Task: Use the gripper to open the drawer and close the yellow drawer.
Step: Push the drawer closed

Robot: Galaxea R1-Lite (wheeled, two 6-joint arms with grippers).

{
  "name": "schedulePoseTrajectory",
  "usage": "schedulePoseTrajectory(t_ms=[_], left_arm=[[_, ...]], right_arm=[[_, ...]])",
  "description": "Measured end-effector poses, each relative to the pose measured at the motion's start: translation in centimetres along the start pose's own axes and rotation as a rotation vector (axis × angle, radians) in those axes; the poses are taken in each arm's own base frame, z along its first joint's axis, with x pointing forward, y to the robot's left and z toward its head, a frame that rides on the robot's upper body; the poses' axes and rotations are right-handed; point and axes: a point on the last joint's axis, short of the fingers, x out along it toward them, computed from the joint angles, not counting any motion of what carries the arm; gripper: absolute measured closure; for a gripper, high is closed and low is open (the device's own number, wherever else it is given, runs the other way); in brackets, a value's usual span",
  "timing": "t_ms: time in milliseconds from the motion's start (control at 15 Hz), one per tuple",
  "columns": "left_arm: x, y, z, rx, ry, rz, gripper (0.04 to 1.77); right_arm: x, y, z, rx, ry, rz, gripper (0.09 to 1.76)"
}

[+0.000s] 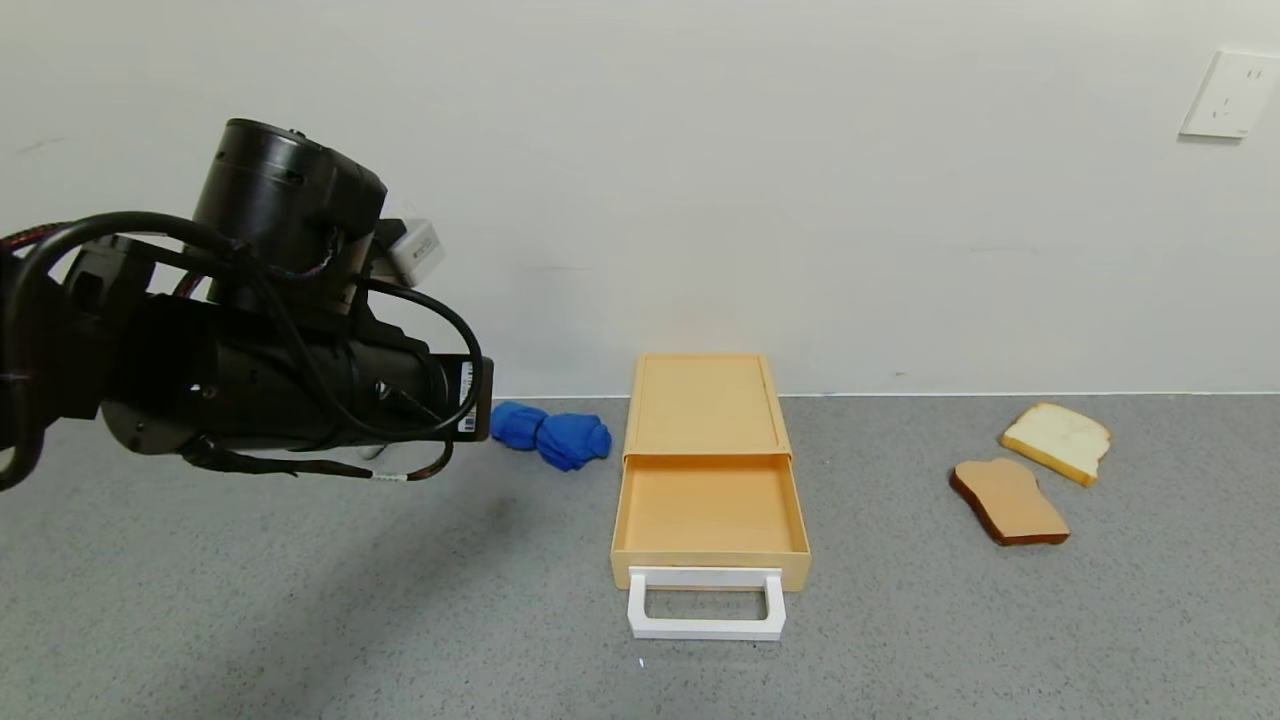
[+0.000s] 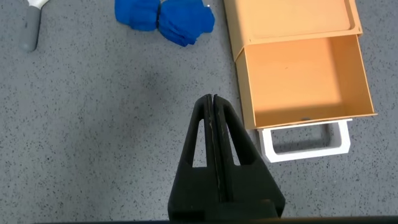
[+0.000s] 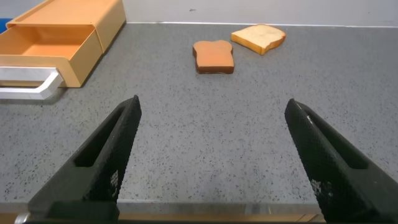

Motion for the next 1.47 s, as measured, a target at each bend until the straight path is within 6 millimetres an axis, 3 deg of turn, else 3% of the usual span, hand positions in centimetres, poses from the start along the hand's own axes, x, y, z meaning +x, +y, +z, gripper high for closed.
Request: schedulePoseTrajectory(t_ms=[400,1067,1467], left_arm=[[1.4,-0.9,-1.9,0.108,0.103,-0.018,1.70],[5.2,-8.5,-5.8,0.020,0.282,-0.080,1.70],[6.4,-12.9,-6.5,0.023,0.429,-0.059,1.70]], right_arm=[[0.0,0.0,0.0,0.000,0.000,0.000,0.15],[0.0,0.0,0.0,0.000,0.000,0.000,0.15],[0.0,0.0,0.0,0.000,0.000,0.000,0.15]])
